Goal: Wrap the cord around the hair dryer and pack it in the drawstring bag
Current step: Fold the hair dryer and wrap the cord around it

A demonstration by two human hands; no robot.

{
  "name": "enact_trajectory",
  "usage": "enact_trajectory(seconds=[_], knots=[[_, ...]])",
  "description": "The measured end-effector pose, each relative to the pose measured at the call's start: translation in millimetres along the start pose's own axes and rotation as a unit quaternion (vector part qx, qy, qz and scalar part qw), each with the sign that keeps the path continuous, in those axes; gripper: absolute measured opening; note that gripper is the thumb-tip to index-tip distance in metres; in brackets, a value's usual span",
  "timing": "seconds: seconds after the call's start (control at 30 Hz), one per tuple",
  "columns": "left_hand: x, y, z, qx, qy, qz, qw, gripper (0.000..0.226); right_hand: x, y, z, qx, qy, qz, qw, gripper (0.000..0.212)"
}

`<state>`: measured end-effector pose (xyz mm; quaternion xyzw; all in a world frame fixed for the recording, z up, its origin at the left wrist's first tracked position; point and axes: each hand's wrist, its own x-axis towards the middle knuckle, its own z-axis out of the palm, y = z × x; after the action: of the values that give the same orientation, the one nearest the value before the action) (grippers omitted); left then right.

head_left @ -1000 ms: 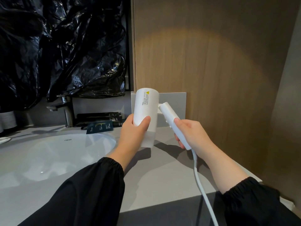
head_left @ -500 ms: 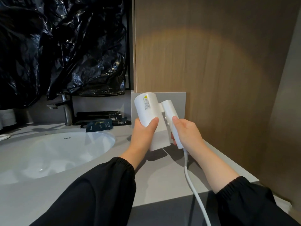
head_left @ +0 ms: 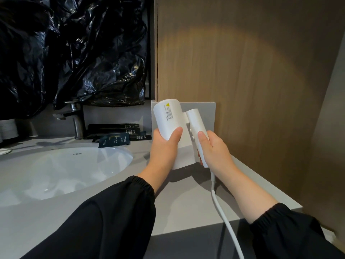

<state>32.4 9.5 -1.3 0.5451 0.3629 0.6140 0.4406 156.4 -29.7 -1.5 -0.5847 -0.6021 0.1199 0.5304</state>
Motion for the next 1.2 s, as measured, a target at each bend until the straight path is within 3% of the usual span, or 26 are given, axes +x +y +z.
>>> enact_trajectory(seconds=[0.23, 0.47, 0.6, 0.73, 0.8, 0.87, 1.0, 1.07, 1.2], knots=[[11.8, -2.2, -9.7, -0.093, 0.079, -0.075, 0.990, 0.043, 4.0, 0.3, -3.0, 0.087, -0.036, 0.055, 0.994, 0.025], [15.9, -9.1, -15.7, -0.172, -0.036, -0.129, 0.976, 0.051, 6.4, 2.2, -11.6, 0.282, -0.009, 0.145, 0.948, 0.025], [11.9, -6.8, -18.0, -0.176, -0.043, -0.114, 0.977, 0.042, 5.9, 0.5, -18.6, 0.334, 0.006, 0.214, 0.918, 0.014], [7.0, 2.0, -23.2, -0.132, -0.008, -0.049, 0.990, 0.089, 4.4, 1.1, -21.1, 0.344, 0.006, 0.251, 0.905, 0.009], [5.5, 2.6, -26.8, -0.111, -0.013, -0.024, 0.993, 0.085, 2.9, 2.3, -21.1, 0.338, 0.012, 0.257, 0.905, 0.011], [2.4, 4.2, -29.9, -0.090, -0.022, -0.022, 0.995, 0.066, -0.6, 3.7, -23.2, 0.339, 0.030, 0.270, 0.901, 0.017], [-0.9, 3.1, -32.8, -0.038, -0.043, -0.021, 0.998, 0.051, -12.3, 7.8, -35.2, 0.373, 0.076, 0.307, 0.873, 0.022], [-4.1, 4.4, -32.3, 0.002, -0.055, 0.000, 0.998, 0.056, -18.9, 8.8, -42.5, 0.389, 0.084, 0.321, 0.859, 0.023], [-14.6, 0.4, -37.1, 0.092, -0.144, 0.054, 0.984, 0.089, -29.3, 10.6, -56.8, 0.426, 0.086, 0.330, 0.838, 0.023]])
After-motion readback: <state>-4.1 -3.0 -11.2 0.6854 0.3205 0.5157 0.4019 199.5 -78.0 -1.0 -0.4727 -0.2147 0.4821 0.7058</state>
